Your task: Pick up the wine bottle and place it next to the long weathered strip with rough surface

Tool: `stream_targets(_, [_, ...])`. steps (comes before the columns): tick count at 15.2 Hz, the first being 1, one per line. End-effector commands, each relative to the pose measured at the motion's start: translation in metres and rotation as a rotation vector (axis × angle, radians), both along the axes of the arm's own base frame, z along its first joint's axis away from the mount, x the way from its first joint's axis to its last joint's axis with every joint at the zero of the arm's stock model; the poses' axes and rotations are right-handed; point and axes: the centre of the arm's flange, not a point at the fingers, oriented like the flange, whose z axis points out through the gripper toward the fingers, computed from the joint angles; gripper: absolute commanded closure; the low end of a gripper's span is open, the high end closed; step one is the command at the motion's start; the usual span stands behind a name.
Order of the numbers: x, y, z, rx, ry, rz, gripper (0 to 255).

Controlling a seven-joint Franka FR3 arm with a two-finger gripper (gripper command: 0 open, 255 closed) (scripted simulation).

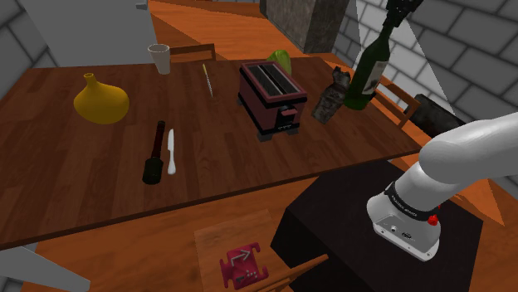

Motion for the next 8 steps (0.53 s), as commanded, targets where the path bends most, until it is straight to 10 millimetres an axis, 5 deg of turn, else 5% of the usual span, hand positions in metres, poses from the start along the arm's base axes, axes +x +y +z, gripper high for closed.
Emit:
stream_targets(1, [0.000, 0.000, -0.012, -0.001, -0.001, 0.000, 255])
stream_targets(8, [0.000, 0.000, -0.049, -0.001, -0.001, 0.000, 255])
